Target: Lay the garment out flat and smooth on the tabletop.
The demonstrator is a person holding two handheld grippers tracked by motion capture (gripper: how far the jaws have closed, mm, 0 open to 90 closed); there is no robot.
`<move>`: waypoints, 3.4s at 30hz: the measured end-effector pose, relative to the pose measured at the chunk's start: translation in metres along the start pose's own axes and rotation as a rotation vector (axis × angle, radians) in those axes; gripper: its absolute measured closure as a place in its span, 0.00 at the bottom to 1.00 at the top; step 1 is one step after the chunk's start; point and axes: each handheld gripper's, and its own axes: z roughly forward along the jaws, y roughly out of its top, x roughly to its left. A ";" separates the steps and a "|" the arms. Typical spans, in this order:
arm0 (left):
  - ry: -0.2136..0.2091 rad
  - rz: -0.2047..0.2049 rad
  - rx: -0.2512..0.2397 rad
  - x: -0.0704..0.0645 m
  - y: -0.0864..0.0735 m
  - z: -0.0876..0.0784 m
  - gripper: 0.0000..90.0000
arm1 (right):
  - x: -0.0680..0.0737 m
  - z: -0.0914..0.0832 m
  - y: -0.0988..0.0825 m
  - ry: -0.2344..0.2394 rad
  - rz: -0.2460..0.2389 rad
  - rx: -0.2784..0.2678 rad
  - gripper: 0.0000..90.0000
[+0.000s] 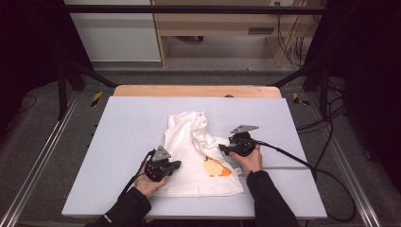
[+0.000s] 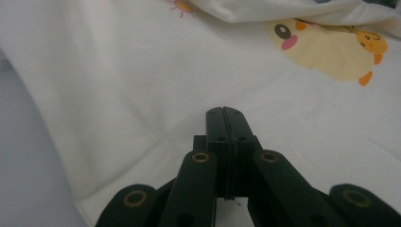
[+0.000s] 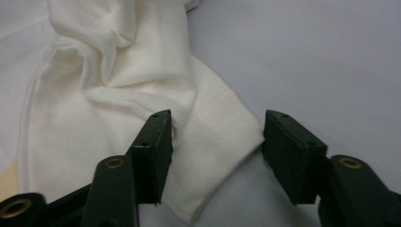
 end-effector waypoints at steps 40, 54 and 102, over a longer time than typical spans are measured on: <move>0.002 0.002 0.000 0.000 0.000 0.000 1.00 | -0.080 -0.109 0.007 -0.290 0.086 -0.135 0.97; 0.002 0.002 0.000 0.000 0.000 0.000 1.00 | -0.125 -0.156 -0.017 -0.531 0.172 -0.135 0.97; 0.014 -0.067 -0.160 0.038 0.017 -0.061 0.15 | 0.005 -0.083 -0.018 0.104 -0.039 -0.225 0.51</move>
